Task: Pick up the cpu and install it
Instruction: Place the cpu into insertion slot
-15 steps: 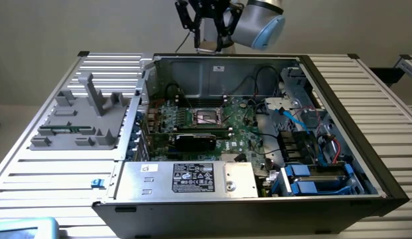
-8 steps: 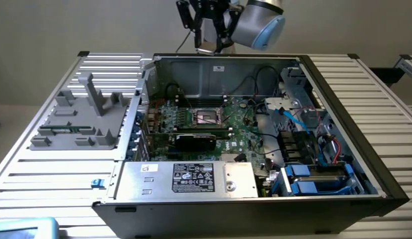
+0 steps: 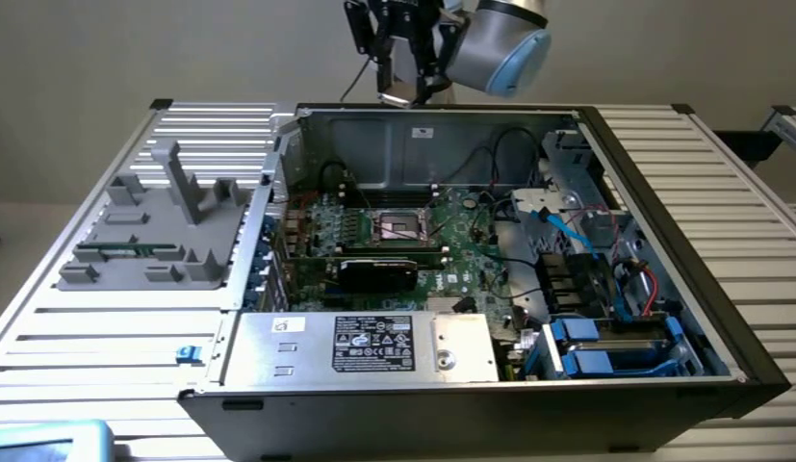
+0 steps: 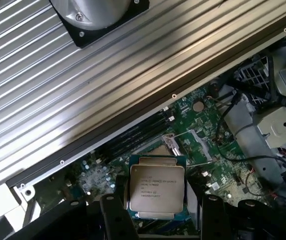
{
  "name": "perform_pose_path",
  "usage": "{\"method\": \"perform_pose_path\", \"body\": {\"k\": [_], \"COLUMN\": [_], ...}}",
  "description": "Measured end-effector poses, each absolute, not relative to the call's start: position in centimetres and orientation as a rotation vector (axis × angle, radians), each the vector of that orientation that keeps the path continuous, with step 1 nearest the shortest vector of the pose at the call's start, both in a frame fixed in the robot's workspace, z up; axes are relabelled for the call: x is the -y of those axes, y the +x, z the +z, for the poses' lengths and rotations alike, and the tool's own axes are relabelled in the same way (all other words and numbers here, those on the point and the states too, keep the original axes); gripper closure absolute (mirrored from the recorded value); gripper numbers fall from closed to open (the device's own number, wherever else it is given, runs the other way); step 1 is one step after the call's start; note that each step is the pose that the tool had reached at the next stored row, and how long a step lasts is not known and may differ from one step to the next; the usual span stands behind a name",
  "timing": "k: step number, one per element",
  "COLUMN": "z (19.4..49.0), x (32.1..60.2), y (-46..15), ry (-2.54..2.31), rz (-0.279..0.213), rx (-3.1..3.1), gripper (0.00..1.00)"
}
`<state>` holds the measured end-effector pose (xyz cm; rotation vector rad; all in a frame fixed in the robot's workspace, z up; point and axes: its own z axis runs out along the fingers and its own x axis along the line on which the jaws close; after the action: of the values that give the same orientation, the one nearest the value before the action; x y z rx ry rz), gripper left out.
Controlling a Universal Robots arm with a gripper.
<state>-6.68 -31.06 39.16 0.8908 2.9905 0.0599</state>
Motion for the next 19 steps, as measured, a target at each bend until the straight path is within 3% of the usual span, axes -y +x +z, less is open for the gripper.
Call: {"method": "perform_pose_path", "body": {"k": [19], "z": [38.82], "x": [31.06], "y": [-6.68], "ry": [1.34], "rz": [0.055], "rx": [-2.812], "gripper": [0.45]}}
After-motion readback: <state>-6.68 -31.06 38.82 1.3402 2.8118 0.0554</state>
